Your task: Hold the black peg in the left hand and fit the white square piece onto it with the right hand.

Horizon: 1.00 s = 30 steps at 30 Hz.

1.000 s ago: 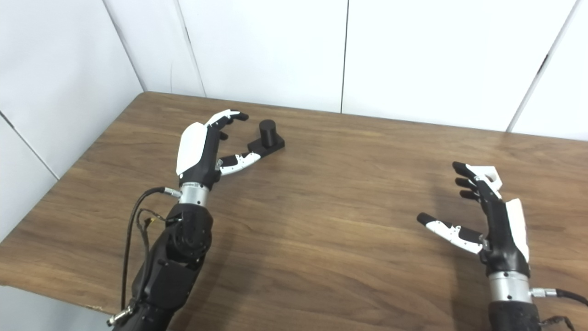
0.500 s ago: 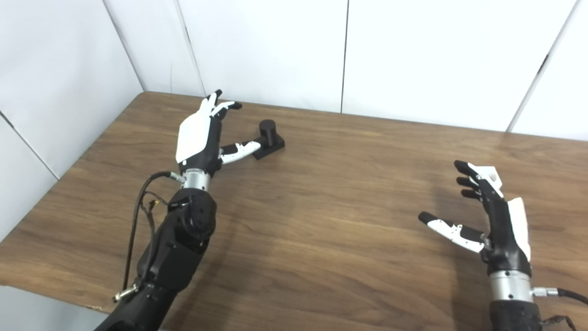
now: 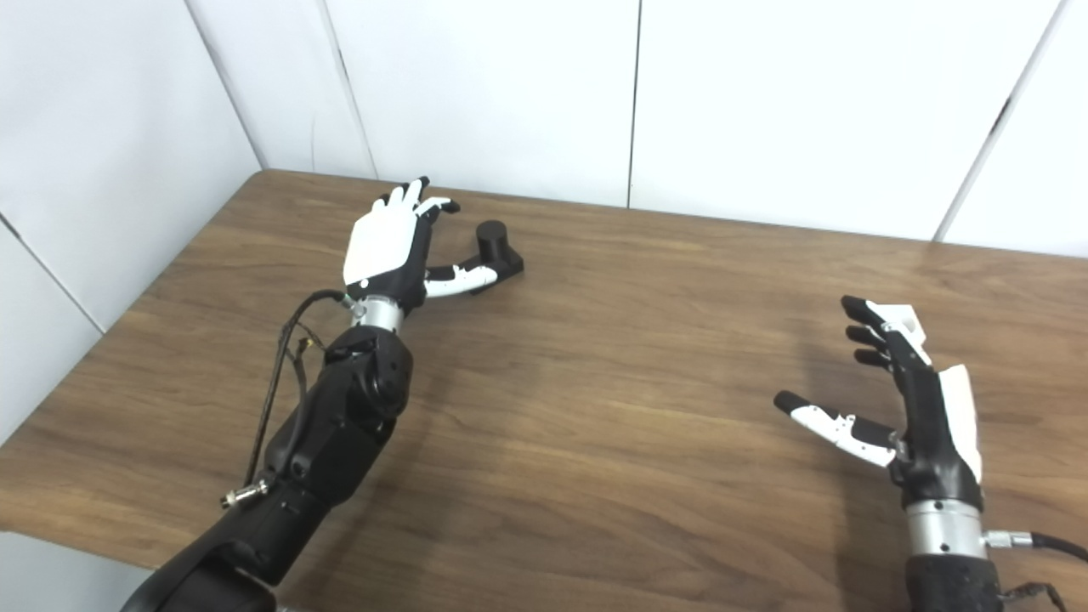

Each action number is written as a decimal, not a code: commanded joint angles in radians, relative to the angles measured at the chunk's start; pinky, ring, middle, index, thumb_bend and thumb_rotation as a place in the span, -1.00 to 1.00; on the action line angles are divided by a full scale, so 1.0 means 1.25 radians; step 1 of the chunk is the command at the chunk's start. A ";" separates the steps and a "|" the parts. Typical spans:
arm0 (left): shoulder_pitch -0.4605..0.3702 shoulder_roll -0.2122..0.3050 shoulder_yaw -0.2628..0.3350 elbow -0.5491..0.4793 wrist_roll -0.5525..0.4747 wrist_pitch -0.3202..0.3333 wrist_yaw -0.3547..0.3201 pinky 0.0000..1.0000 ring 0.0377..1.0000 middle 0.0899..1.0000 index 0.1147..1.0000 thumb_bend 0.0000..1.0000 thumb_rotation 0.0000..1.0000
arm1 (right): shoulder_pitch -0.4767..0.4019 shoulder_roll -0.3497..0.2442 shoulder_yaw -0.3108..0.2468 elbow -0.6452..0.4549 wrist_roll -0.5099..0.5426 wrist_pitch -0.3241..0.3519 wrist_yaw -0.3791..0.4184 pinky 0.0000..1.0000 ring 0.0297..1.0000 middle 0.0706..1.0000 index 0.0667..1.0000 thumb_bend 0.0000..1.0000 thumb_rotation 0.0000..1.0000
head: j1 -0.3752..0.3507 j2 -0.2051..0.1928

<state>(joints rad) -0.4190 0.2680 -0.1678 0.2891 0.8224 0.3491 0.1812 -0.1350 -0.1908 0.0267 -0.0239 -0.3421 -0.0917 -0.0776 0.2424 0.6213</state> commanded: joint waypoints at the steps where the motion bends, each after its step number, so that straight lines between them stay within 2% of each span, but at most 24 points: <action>1: -0.050 0.026 -0.003 0.006 0.003 -0.007 0.010 1.00 1.00 1.00 0.40 1.00 0.30 | -0.028 0.004 -0.003 -0.025 -0.007 -0.014 -0.012 0.48 0.58 0.66 0.62 0.55 -0.54 | -0.002 0.001; 14: -0.099 0.029 -0.043 0.130 -0.007 -0.014 0.014 1.00 1.00 1.00 0.41 1.00 0.28 | -0.031 0.008 -0.006 -0.022 -0.017 -0.016 -0.018 0.51 0.61 0.67 0.63 0.55 -0.50 | -0.017 -0.004; 23: -0.129 0.026 -0.055 0.245 -0.030 -0.052 0.061 1.00 1.00 1.00 0.31 0.95 0.25 | -0.024 0.006 -0.012 -0.037 -0.022 -0.018 -0.022 0.49 0.61 0.68 0.64 0.52 -0.53 | -0.025 -0.005; 30: -0.147 0.021 -0.057 0.314 -0.053 -0.078 0.104 1.00 1.00 1.00 0.24 0.82 0.10 | -0.016 0.011 -0.016 -0.047 -0.023 -0.013 -0.024 0.46 0.59 0.67 0.64 0.52 -0.54 | -0.027 -0.001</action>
<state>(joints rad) -0.5592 0.2773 -0.2397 0.6637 0.7639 0.2588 0.2933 -0.1269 -0.1834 0.0144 -0.0459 -0.3689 -0.0906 -0.0858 0.2071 0.6182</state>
